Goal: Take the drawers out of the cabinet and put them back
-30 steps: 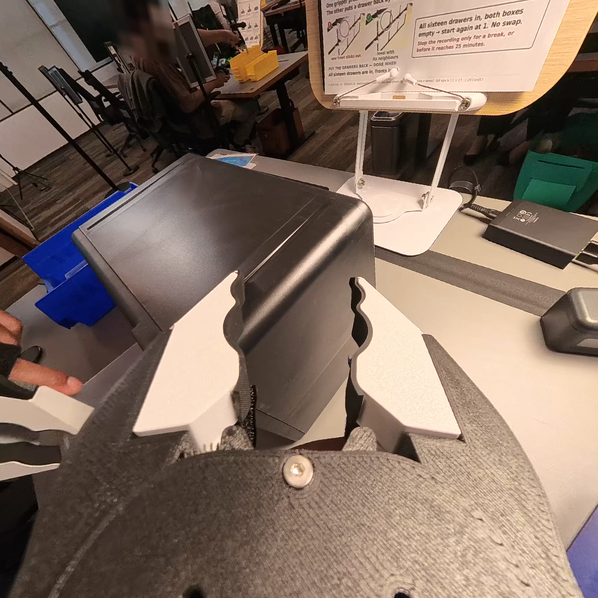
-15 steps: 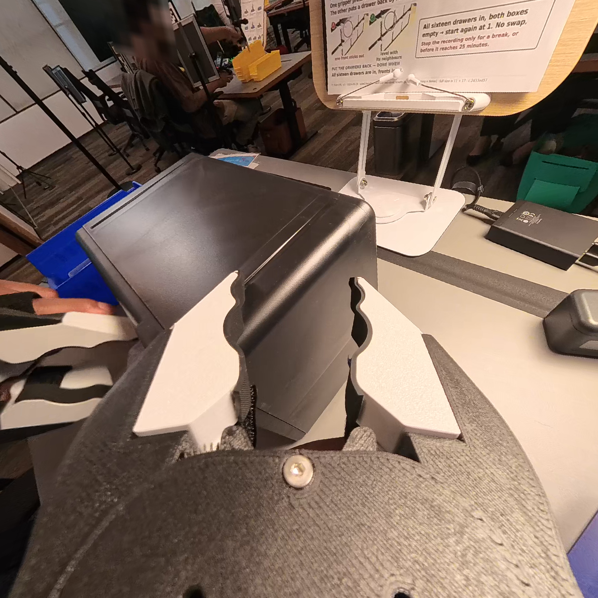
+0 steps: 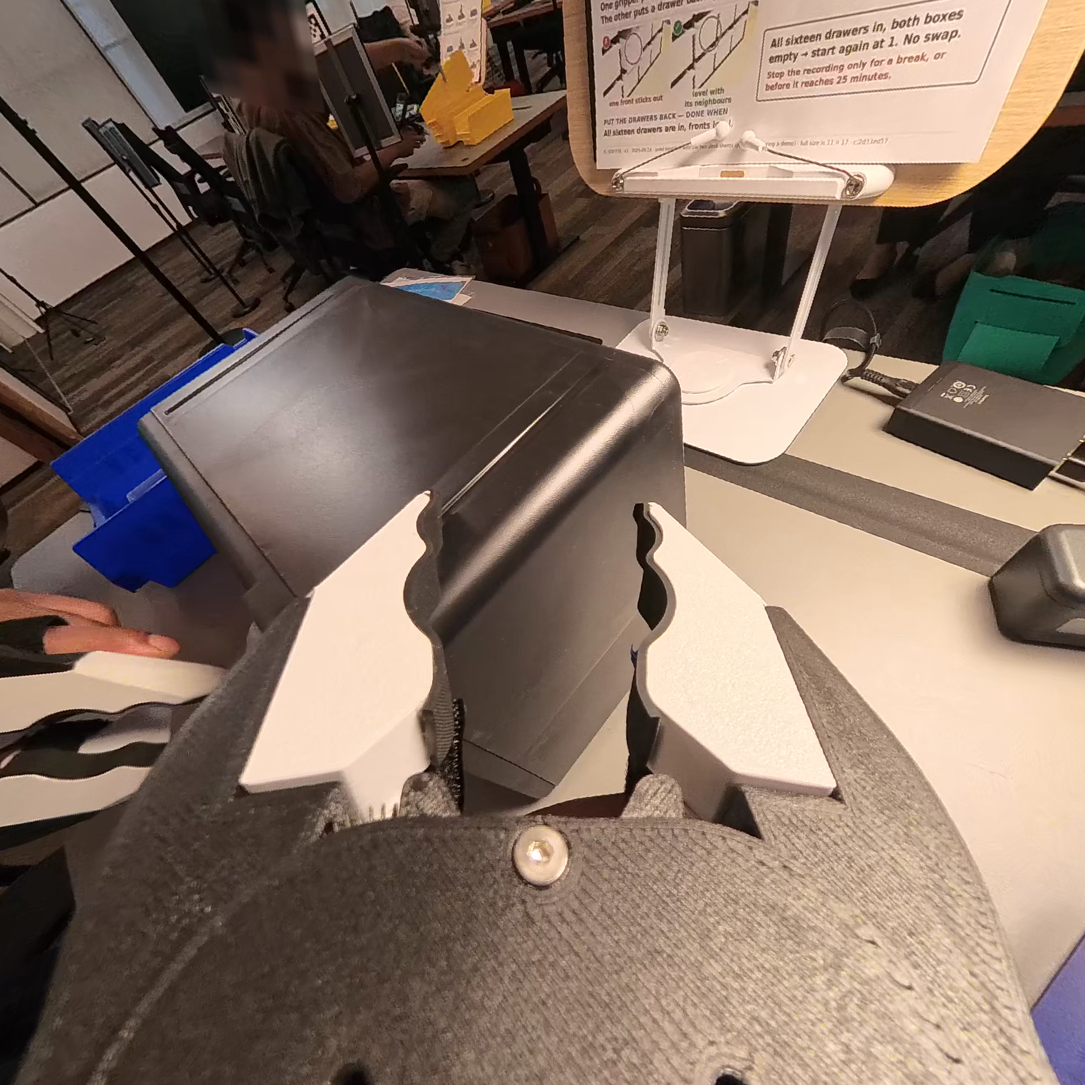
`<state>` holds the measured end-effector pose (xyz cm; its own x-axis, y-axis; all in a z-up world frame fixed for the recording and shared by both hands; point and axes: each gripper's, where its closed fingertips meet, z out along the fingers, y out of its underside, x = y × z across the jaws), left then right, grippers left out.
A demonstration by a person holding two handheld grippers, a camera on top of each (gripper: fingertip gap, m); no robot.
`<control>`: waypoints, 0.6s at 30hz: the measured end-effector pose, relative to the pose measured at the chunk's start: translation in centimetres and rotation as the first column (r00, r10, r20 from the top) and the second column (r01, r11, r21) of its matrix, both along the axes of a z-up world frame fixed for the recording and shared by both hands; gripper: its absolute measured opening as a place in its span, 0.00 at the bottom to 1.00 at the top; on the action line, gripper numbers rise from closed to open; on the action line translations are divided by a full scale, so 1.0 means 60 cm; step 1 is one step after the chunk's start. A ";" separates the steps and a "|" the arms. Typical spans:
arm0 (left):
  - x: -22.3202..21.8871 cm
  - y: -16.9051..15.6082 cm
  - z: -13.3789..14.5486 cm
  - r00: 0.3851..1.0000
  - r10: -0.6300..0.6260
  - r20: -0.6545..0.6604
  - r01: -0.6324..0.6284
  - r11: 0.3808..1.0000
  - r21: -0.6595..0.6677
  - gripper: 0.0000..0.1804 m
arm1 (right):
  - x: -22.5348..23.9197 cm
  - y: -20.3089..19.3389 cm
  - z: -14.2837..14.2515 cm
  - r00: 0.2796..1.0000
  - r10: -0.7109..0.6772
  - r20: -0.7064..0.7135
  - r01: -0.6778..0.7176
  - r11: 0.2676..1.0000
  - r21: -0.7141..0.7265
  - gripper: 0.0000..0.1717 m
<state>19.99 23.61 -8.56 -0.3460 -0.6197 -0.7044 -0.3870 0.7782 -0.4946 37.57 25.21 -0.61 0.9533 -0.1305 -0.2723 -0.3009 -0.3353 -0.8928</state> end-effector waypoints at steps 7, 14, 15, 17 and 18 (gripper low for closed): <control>0.046 0.025 -0.003 0.995 0.071 0.066 -0.068 0.996 -0.057 0.09 | 0.001 -0.001 0.000 1.000 -0.007 0.006 0.007 1.000 -0.001 0.40; 0.086 0.042 -0.012 0.988 0.121 0.095 -0.106 0.983 -0.147 0.08 | 0.000 0.000 0.000 1.000 -0.001 0.003 0.001 1.000 0.000 0.40; 0.085 0.040 -0.013 0.988 0.120 0.097 -0.104 0.983 -0.150 0.10 | 0.000 0.000 -0.001 1.000 0.000 0.003 0.000 1.000 0.000 0.40; 0.075 0.035 -0.011 0.989 0.105 0.100 -0.089 0.985 -0.149 0.12 | 0.000 0.000 0.000 1.000 0.002 0.002 -0.002 1.000 0.001 0.40; 0.065 0.032 -0.008 0.990 0.094 0.105 -0.078 0.985 -0.151 0.13 | 0.000 0.000 -0.001 1.000 0.003 0.002 -0.003 1.000 0.000 0.40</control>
